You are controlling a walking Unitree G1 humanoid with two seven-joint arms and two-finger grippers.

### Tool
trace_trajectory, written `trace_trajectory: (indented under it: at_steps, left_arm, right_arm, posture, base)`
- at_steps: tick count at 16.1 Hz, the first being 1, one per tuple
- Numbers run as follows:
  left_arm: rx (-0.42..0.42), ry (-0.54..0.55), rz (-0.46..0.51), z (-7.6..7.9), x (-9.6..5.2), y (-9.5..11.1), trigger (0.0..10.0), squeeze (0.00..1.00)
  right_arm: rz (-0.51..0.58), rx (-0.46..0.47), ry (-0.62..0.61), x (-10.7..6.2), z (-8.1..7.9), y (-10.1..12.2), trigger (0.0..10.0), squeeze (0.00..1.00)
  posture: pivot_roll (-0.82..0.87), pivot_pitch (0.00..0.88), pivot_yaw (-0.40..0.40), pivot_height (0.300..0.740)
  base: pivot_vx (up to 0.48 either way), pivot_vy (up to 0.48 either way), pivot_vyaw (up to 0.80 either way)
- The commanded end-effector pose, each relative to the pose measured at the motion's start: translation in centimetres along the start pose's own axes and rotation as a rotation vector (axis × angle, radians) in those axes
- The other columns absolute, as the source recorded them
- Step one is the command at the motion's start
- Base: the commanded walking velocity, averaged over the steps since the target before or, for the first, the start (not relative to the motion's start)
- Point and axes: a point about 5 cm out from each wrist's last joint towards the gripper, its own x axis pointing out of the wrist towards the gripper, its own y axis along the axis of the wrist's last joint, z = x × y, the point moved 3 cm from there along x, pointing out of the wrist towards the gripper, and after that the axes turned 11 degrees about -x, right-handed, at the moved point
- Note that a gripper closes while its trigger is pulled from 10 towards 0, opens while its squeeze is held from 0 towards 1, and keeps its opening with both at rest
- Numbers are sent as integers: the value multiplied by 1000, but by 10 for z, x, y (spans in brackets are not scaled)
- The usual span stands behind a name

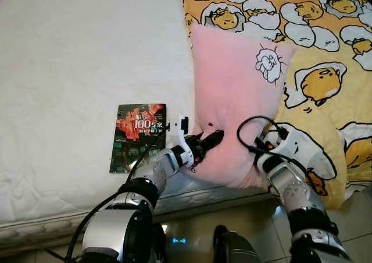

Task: Clean up the room

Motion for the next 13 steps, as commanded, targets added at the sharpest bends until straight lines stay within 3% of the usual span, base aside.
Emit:
trace_trajectory:
  at_steps: [1,3,4,5,9,13]
  left_arm:
    - [-45,33,-121,-5,1,-36,0,0]
    - [-48,42,-100,-7,-1,-33,0,0]
    - [-57,49,-75,-9,-3,-28,0,0]
    - [-69,53,-45,-10,-4,-23,0,0]
    - [-41,71,-7,-11,-5,-17,0,0]
    - [-44,109,6,-14,-4,-23,0,0]
  right_arm:
    - [-81,-20,22,-2,-3,-20,0,0]
    - [-81,20,-7,-5,6,-19,0,0]
    - [-72,135,-61,-8,17,-18,0,0]
    - [-76,174,-96,-12,24,-20,0,0]
    - [-106,74,-90,-19,28,-21,0,0]
    - [-124,70,-77,-17,24,-23,0,0]
  posture:
    - [-89,205,-38,728]
    - [-91,201,-38,728]
    - [-98,197,-40,728]
    - [-105,194,-40,728]
    - [-135,189,-57,728]
    - [-113,178,-63,728]
  base:
    - [0,0,0]
    - [0,0,0]
    - [0,0,0]
    - [0,0,0]
    - [0,0,0]
    - [0,0,0]
